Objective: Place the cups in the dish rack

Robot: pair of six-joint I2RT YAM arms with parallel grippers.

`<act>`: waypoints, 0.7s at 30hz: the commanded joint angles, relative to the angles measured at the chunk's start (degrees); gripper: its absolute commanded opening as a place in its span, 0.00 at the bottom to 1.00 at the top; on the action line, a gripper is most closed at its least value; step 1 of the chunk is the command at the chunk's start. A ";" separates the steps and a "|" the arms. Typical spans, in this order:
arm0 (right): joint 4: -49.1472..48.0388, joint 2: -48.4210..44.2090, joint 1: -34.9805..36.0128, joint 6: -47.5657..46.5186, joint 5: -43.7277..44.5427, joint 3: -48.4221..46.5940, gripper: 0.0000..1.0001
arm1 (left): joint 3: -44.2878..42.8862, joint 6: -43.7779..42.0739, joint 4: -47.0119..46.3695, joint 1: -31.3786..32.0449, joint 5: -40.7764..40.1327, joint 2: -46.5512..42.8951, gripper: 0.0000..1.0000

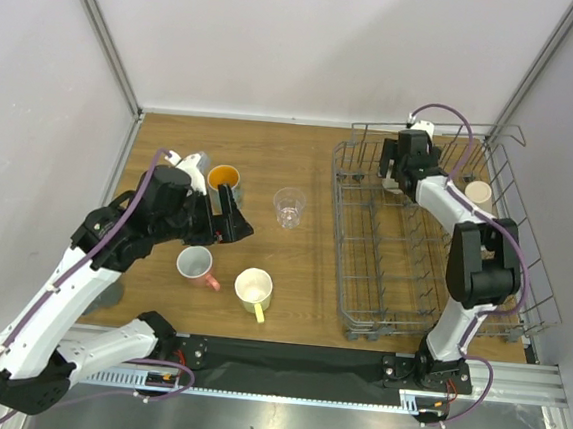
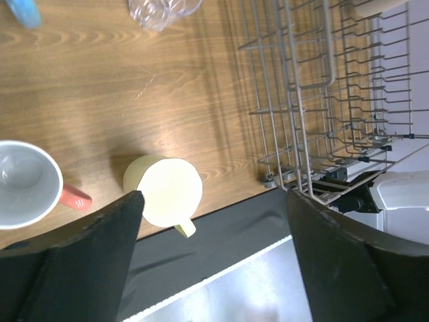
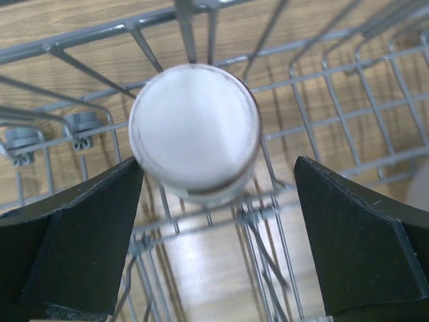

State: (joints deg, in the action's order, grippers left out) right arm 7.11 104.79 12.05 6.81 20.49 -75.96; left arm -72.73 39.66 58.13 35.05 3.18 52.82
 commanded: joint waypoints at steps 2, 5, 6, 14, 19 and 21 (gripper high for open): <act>7.20 -8.02 0.25 4.61 1.84 -5.06 1.00 | -0.84 2.18 2.86 -0.59 -0.37 1.67 0.88; 14.75 -10.92 1.13 7.77 1.57 -7.61 1.00 | -1.01 2.62 3.83 -0.51 -0.98 3.60 0.86; 16.60 -11.80 1.30 9.26 1.05 -8.23 0.99 | -1.10 2.53 3.83 -0.51 -1.16 4.13 0.85; 33.65 -27.33 6.30 13.49 -6.69 -5.69 0.94 | -4.87 3.84 5.06 -0.51 -7.73 11.42 0.85; 42.61 -37.10 8.51 15.95 -18.98 -2.44 0.92 | -2.52 4.90 4.53 -0.42 -7.66 14.15 0.78; 44.73 -42.27 10.70 17.71 -21.70 -1.21 0.93 | -0.76 9.43 9.24 -0.33 -12.30 14.16 0.77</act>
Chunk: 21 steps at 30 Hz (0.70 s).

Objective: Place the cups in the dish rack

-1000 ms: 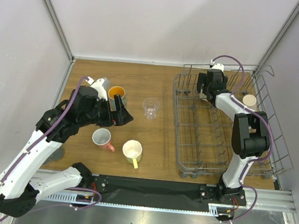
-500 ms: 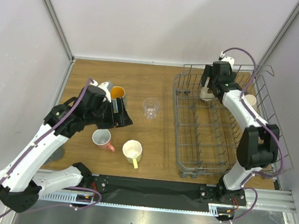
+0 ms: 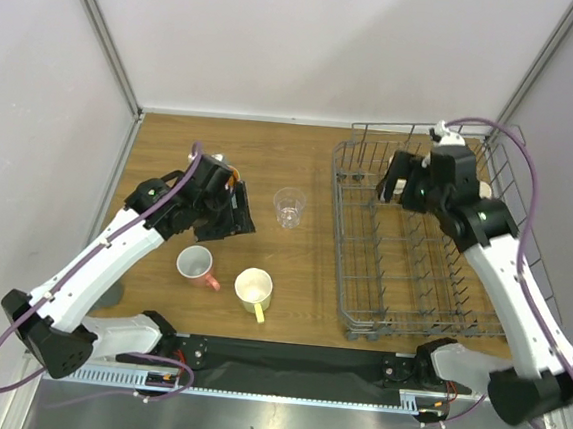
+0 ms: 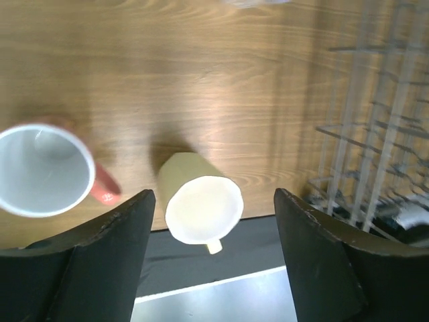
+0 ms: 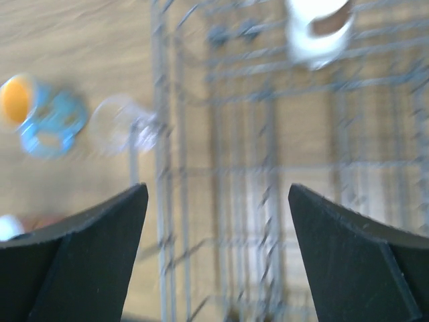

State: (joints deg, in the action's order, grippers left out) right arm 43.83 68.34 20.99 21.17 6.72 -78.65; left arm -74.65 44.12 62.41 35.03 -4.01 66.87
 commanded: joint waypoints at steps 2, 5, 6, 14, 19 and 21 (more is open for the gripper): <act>9.42 -9.43 3.08 4.05 -9.00 3.05 0.93 | 3.45 10.26 8.15 -0.40 -10.90 -1.21 0.74; 11.62 -13.31 3.35 3.79 -12.08 3.86 0.93 | 6.71 12.83 4.92 -0.40 -13.83 -4.72 0.74; 13.19 -13.66 3.35 3.97 -12.60 3.77 0.93 | 7.32 14.23 4.65 -0.40 -14.01 -5.17 0.75; 14.44 -16.12 3.53 7.57 -22.44 1.22 0.93 | 5.04 18.81 9.65 -0.48 -15.23 1.23 0.71; 19.61 -16.65 3.53 5.12 -20.70 0.61 0.93 | 5.83 21.54 12.74 -1.19 -15.68 4.76 0.72; 21.02 -18.49 3.53 5.20 -18.77 1.74 0.94 | 6.53 22.76 12.82 -1.27 -16.99 5.37 0.72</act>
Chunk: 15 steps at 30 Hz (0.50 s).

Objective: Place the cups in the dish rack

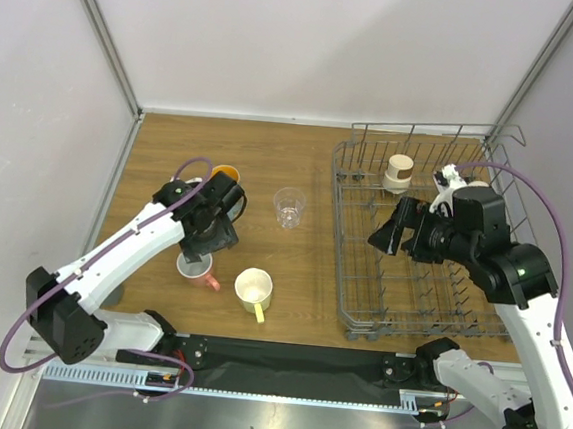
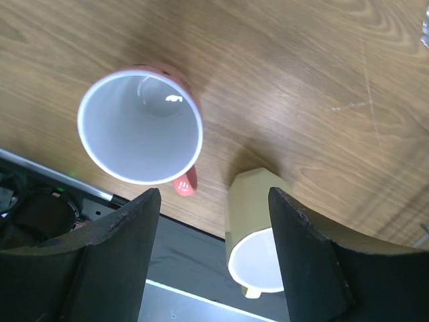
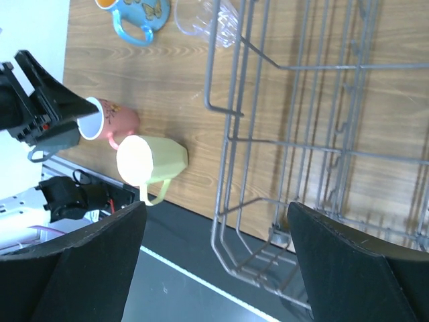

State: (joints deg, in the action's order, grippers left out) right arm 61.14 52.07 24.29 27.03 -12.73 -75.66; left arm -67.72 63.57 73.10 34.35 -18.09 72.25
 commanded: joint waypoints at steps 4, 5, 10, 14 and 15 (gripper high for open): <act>2.23 -6.45 0.23 0.66 0.52 2.79 0.94 | 1.89 2.79 -0.85 -3.04 -2.48 1.05 0.70; 2.14 -6.72 0.23 0.83 0.51 3.49 0.94 | 2.42 2.26 -1.55 -3.93 -1.70 1.40 0.70; 5.03 -6.37 0.14 -0.48 3.05 1.66 0.95 | 4.79 -1.69 -6.91 -8.50 -0.72 4.47 0.67; 6.53 -6.81 0.14 -0.66 4.38 0.07 0.95 | 7.07 -3.01 -10.78 -11.23 0.59 7.64 0.66; 6.88 -6.81 0.14 -0.57 4.47 -0.10 0.95 | 7.78 -3.36 -11.66 -11.75 1.73 8.17 0.64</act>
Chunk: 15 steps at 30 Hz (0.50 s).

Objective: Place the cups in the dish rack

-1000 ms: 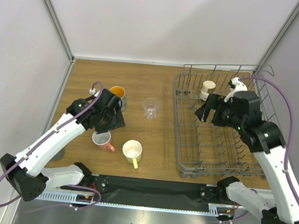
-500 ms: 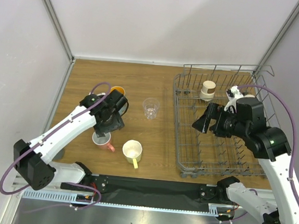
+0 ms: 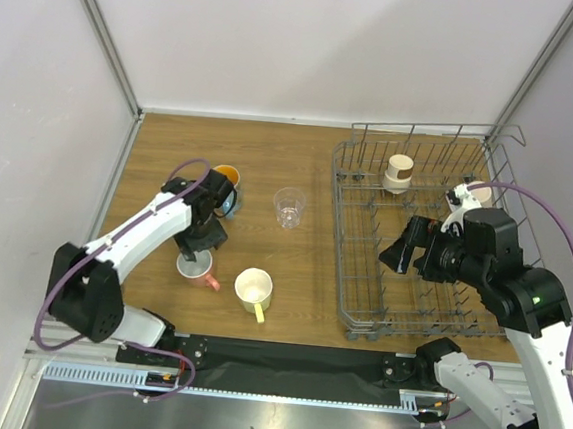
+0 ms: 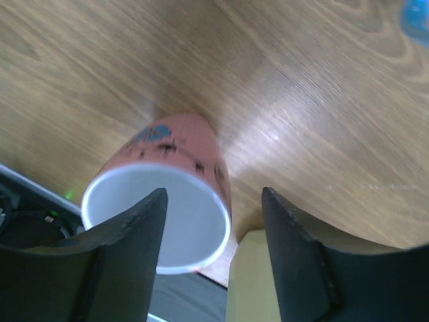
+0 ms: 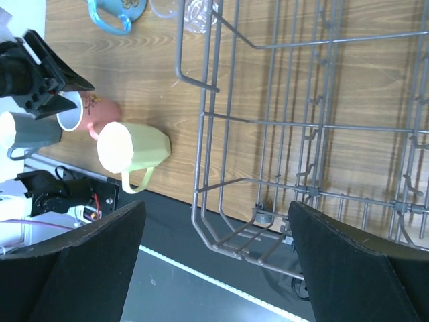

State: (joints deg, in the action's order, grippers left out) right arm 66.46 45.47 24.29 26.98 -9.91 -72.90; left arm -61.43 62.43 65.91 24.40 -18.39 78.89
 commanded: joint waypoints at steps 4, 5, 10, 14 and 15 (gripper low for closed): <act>2.10 -0.74 0.14 0.26 2.87 -2.07 0.95 | 3.15 -3.63 -8.16 -2.95 4.50 4.69 0.48; 2.45 -0.74 0.14 0.44 3.14 -1.89 0.96 | 3.33 -3.72 -8.17 -2.96 4.68 5.30 0.42; 2.28 -1.26 0.14 1.84 3.23 -1.10 0.96 | 3.86 -2.76 -5.98 -3.05 2.58 1.63 0.17; 0.79 -1.09 0.23 2.46 2.62 -0.57 0.96 | 1.84 -2.05 -2.54 -3.05 2.22 -5.84 0.00; 0.52 -0.65 0.14 2.63 2.36 -0.49 0.96 | 0.53 -2.05 -1.32 -3.05 2.48 -7.33 0.00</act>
State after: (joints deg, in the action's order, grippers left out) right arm 68.64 44.69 24.32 28.49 -7.79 -73.32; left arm -57.58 59.96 60.99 21.71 -14.81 78.56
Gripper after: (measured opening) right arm 0.955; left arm 0.147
